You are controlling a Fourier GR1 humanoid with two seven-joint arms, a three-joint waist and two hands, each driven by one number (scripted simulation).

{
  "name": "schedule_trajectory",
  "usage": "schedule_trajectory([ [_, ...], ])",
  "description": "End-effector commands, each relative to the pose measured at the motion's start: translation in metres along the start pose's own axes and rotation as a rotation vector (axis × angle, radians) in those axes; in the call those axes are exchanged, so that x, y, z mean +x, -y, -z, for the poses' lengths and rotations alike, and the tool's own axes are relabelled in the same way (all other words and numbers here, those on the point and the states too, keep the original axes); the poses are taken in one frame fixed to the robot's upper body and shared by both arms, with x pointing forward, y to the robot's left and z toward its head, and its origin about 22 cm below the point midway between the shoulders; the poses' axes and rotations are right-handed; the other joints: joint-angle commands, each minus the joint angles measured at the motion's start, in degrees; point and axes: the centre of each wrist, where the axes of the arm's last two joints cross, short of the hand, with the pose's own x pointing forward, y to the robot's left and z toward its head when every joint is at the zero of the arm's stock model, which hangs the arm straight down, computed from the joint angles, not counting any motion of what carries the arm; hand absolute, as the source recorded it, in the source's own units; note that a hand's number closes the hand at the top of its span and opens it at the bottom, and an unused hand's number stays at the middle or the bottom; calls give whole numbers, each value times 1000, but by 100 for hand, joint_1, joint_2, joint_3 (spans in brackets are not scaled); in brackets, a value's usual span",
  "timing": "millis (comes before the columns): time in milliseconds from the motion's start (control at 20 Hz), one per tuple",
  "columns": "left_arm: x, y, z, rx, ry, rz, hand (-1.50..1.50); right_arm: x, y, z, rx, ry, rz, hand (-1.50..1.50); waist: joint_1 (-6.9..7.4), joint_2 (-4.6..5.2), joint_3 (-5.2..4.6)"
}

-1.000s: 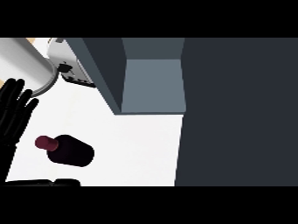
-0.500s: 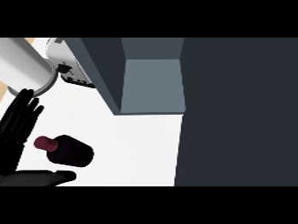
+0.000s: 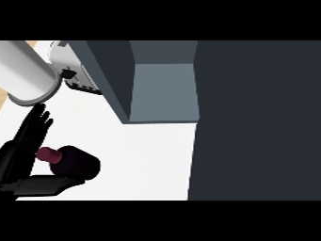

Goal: Pick up the wine, place it into the cabinet and close the cabinet

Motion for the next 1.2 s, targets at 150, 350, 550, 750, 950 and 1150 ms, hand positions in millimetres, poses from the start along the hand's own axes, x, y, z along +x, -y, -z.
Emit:
schedule_trajectory([
  [150, -44, -6, 13, 17, -29, 12, -150, 44, -1, -34, 27, 100, 20, -150, -8, 7, 2],
  [350, -44, -31, 14, 12, -69, 13, -150, 49, -6, -40, 15, 107, 39, -150, -15, -9, 2],
  [550, -80, -20, 16, 3, -82, -4, -150, 43, -6, -35, 2, 94, 32, -150, 2, 4, -1],
  [750, -90, -5, 26, -31, -75, -15, -150, 46, 0, -33, 30, 95, 23, -150, 18, 9, 3],
  [950, -105, -14, 15, -59, -104, -12, -150, 51, -1, -42, 30, 102, 16, -150, 2, -4, 4],
  [1150, -138, -3, 3, -64, -125, -27, -150, 49, -3, -42, 30, 97, 35, -150, -25, -1, 0],
])
